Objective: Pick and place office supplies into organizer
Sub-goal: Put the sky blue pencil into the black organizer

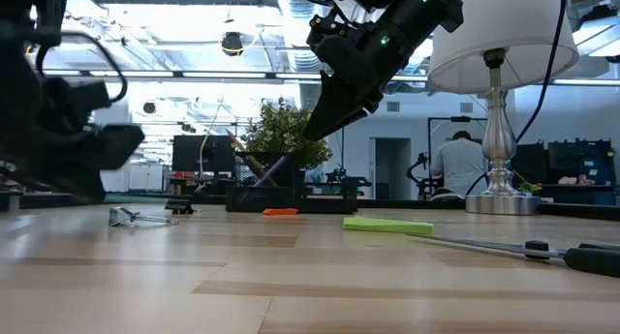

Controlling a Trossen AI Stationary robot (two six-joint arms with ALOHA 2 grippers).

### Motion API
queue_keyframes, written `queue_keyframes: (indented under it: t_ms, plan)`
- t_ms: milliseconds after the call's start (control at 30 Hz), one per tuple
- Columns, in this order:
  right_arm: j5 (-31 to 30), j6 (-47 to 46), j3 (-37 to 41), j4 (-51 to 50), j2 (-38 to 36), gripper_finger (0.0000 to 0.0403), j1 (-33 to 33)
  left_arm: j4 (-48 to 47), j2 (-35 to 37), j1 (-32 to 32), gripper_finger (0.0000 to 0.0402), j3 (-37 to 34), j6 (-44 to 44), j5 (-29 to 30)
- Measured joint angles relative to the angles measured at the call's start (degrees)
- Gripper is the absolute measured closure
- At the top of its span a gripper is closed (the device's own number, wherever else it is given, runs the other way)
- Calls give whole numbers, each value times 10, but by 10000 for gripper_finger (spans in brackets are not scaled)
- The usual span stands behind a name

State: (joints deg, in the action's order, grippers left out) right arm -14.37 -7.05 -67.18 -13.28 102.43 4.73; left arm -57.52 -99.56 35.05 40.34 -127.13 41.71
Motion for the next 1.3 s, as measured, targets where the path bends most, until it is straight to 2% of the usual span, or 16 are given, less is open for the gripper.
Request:
queue_keyframes:
  t_ms: [133,267,433,567,833,1000,1067,1233,1300]
  plan:
    - [11,0,0,-1,0,276,0,-9,77,-2,396,1,86,4]
    - [25,8,0,-1,0,276,0,-23,173,-20,396,25,223,-11]
    - [25,15,0,-1,0,276,0,-59,272,-68,396,94,425,-25]
    - [25,16,0,0,0,276,-1,-78,310,-117,396,171,562,-45]
    - [25,17,0,0,0,276,-6,-157,283,-268,396,334,816,-145]
    - [25,15,0,0,0,276,-8,-269,231,-375,396,410,914,-149]
    - [25,15,0,0,0,276,-8,-267,211,-407,396,425,960,-156]
    - [25,15,0,0,0,276,-8,-199,147,-458,396,452,1091,-233]
    - [25,15,0,0,0,276,-8,-197,113,-473,396,473,1118,-235]
